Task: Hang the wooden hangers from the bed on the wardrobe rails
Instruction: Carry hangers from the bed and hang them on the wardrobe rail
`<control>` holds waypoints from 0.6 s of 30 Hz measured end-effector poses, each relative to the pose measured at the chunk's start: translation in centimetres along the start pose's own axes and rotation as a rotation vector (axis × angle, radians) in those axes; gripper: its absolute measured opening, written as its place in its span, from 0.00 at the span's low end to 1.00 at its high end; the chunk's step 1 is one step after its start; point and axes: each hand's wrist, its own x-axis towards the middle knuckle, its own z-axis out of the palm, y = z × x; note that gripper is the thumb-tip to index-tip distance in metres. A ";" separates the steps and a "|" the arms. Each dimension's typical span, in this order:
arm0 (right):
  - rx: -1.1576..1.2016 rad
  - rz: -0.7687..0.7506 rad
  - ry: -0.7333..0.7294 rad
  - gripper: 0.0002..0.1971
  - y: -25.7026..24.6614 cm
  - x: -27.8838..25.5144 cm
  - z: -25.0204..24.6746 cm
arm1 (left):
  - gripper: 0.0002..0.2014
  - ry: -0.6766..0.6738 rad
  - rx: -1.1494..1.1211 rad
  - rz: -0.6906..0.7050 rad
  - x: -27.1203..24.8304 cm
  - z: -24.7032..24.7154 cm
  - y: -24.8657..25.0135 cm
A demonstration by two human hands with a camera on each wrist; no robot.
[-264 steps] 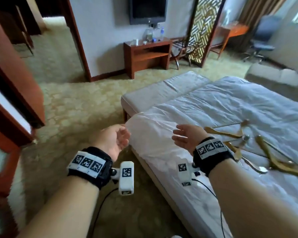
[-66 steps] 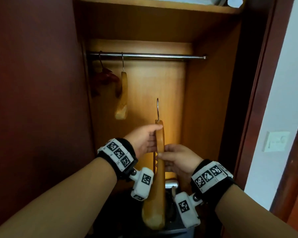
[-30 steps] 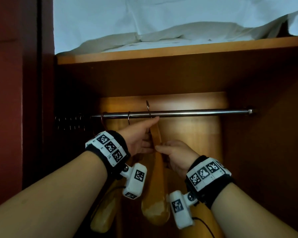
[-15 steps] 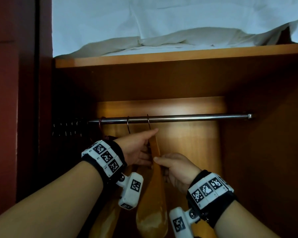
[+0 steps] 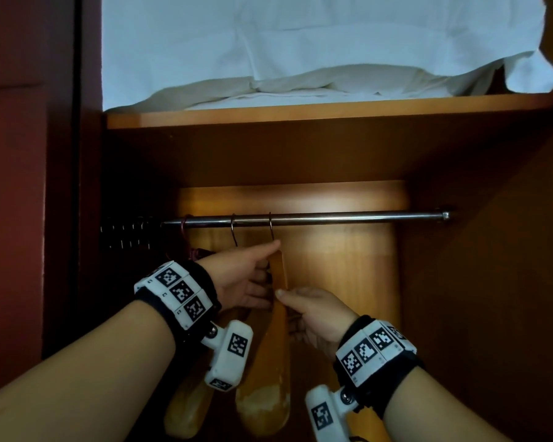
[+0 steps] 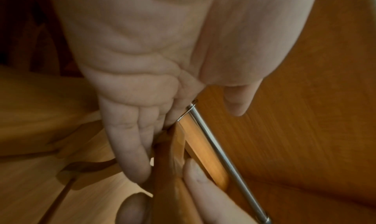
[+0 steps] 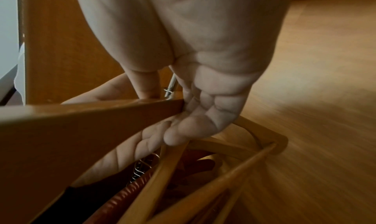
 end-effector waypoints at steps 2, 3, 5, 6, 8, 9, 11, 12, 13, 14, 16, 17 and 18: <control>-0.012 0.010 0.001 0.22 0.0 -0.4 0.0 | 0.45 0.013 0.000 -0.002 -0.5 -0.2 0.0; -0.015 0.014 0.000 0.22 0.1 -0.6 0.0 | 0.45 0.022 -0.001 0.003 -0.9 -0.3 -0.1; -0.026 0.022 0.005 0.20 0.4 -1.1 -0.1 | 0.44 0.042 -0.003 0.021 -1.8 -0.2 -0.1; -0.032 0.024 0.007 0.19 0.7 -1.4 -0.2 | 0.43 0.050 -0.001 0.030 -2.3 -0.1 -0.1; -0.032 0.030 0.003 0.17 1.0 -1.7 -0.3 | 0.41 0.072 0.002 0.044 -3.4 0.2 -0.3; -0.025 0.035 -0.004 0.15 1.3 -1.9 -0.4 | 0.40 0.080 0.003 0.048 -4.0 0.3 -0.5; -0.009 0.037 -0.003 0.13 1.9 -2.1 -0.4 | 0.37 0.092 0.000 0.053 -5.1 0.7 -1.0; 0.003 0.036 0.003 0.13 2.3 -2.2 -0.4 | 0.36 0.102 -0.008 0.055 -5.6 0.9 -1.3; 0.022 0.039 0.014 0.13 2.8 -2.3 -0.4 | 0.35 0.111 -0.022 0.059 -6.2 1.1 -1.7; 0.045 0.039 0.027 0.13 3.4 -2.5 -0.3 | 0.34 0.118 -0.037 0.065 -6.7 1.3 -2.1; 0.080 0.044 0.052 0.13 4.5 -3.3 0.0 | 0.31 0.133 -0.062 0.072 -7.7 1.9 -3.1; 0.086 0.047 0.061 0.13 4.9 -3.8 0.2 | 0.30 0.139 -0.070 0.078 -8.1 2.2 -3.6; 0.086 0.056 0.068 0.11 5.4 -4.5 0.3 | 0.29 0.142 -0.078 0.077 -8.4 2.6 -4.1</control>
